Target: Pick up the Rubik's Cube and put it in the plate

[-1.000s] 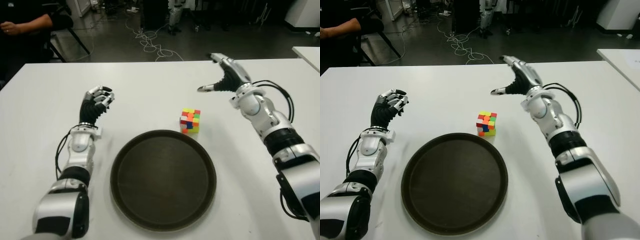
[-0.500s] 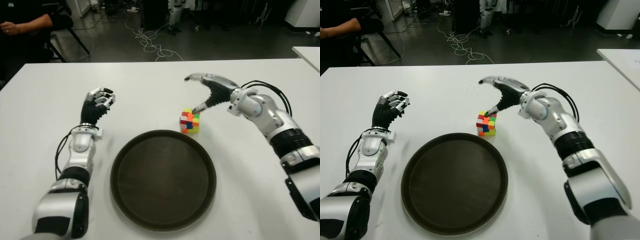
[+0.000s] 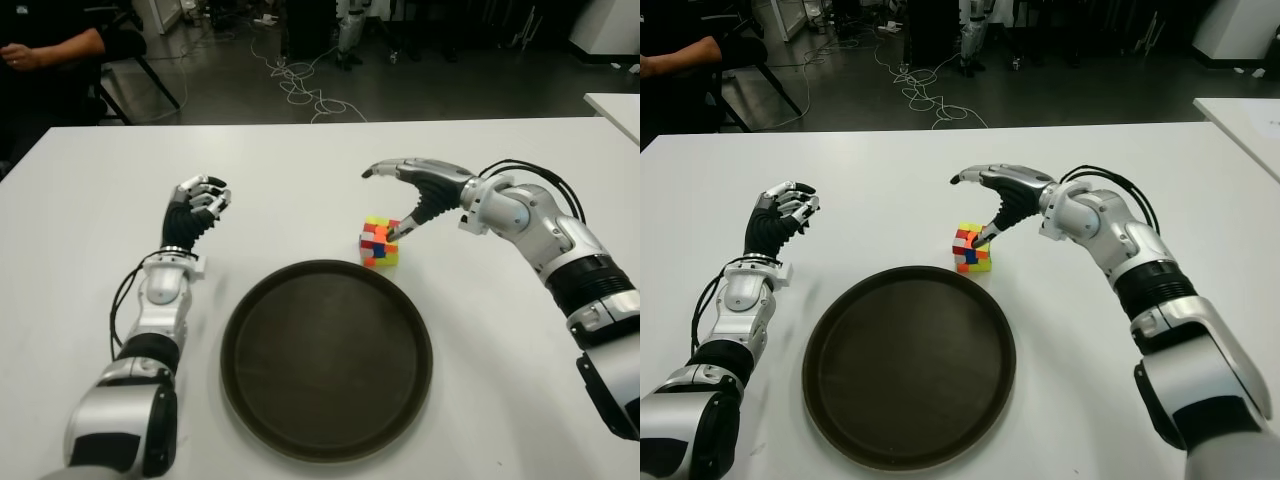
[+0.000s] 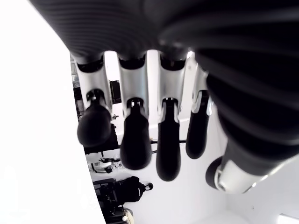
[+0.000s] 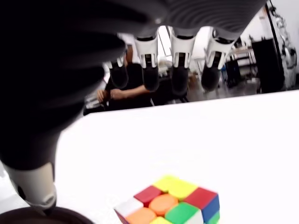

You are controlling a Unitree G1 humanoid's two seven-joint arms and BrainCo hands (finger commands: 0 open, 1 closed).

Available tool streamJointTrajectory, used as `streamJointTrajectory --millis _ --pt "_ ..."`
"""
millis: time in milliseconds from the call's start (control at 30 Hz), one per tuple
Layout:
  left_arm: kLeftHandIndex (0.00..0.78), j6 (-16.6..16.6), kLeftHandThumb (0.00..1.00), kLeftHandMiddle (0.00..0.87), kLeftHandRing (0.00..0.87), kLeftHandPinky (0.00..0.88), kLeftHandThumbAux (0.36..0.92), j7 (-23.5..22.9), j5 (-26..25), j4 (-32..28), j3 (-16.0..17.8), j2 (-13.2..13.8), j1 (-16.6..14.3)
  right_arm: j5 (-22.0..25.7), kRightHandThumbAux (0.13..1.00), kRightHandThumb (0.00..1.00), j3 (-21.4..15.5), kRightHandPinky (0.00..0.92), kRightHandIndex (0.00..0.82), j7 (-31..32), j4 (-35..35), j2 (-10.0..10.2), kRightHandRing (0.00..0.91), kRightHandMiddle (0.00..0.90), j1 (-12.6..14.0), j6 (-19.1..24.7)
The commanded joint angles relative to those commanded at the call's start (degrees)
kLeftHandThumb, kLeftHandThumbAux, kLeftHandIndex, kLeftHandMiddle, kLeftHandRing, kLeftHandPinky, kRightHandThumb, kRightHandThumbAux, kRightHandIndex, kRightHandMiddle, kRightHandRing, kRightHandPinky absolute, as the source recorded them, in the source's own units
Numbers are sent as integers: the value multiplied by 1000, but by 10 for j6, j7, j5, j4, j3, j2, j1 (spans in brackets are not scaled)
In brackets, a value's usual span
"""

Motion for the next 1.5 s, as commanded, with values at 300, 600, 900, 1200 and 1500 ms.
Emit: streamJointTrajectory --millis 300,600,900,1200,1500 --pt "405 5 839 554 668 693 669 3 0 -2 0 0 1 -10 731 0 10 140 97 24 -19 1 131 117 -2 23" --pt "405 7 839 552 670 698 670 8 -2 -4 1 -3 0 -35 775 0 20 159 118 2 -11 11 146 125 1 40" --pt "408 4 840 555 674 702 668 6 -1 -3 0 -2 -1 -46 778 0 28 129 97 19 -30 7 128 115 0 59" --pt "408 2 840 553 670 698 668 9 0 -3 0 -2 0 -64 764 0 37 122 91 25 -47 8 123 117 3 83" --pt "406 2 840 555 672 704 669 5 0 -4 -1 -2 0 -66 762 0 34 129 92 17 -49 12 127 119 7 82"
